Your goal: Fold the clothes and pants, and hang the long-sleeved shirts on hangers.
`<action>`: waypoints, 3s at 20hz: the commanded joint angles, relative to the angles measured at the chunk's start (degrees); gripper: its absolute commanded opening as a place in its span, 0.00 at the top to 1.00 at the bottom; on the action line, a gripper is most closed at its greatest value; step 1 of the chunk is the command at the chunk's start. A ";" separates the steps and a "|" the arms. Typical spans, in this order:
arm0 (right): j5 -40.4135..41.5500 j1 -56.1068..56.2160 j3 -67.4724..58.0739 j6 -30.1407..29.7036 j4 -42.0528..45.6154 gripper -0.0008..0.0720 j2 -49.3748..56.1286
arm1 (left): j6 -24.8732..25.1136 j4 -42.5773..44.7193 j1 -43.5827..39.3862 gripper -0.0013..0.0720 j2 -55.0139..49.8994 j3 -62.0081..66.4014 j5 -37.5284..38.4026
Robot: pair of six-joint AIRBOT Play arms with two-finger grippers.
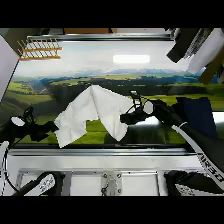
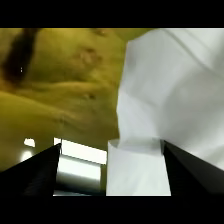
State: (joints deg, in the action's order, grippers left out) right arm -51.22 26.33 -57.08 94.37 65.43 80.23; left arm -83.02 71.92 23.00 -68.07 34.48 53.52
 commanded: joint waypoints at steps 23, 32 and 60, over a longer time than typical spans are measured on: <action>-21.49 -26.69 -32.72 -0.02 5.57 0.98 -35.12 | -3.06 -2.93 -3.50 0.98 33.05 65.46 5.86; -33.48 -27.78 -32.70 4.90 9.22 0.98 -40.39 | -5.49 -8.07 -3.50 0.98 28.04 72.98 6.80; -6.58 -27.65 -18.49 -0.09 11.98 0.19 -18.97 | -0.92 -1.09 -2.08 0.17 -7.21 31.26 15.32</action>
State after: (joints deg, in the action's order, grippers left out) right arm -53.41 -2.17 -82.02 94.89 77.03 67.66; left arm -83.66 66.70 18.52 -81.58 82.28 67.61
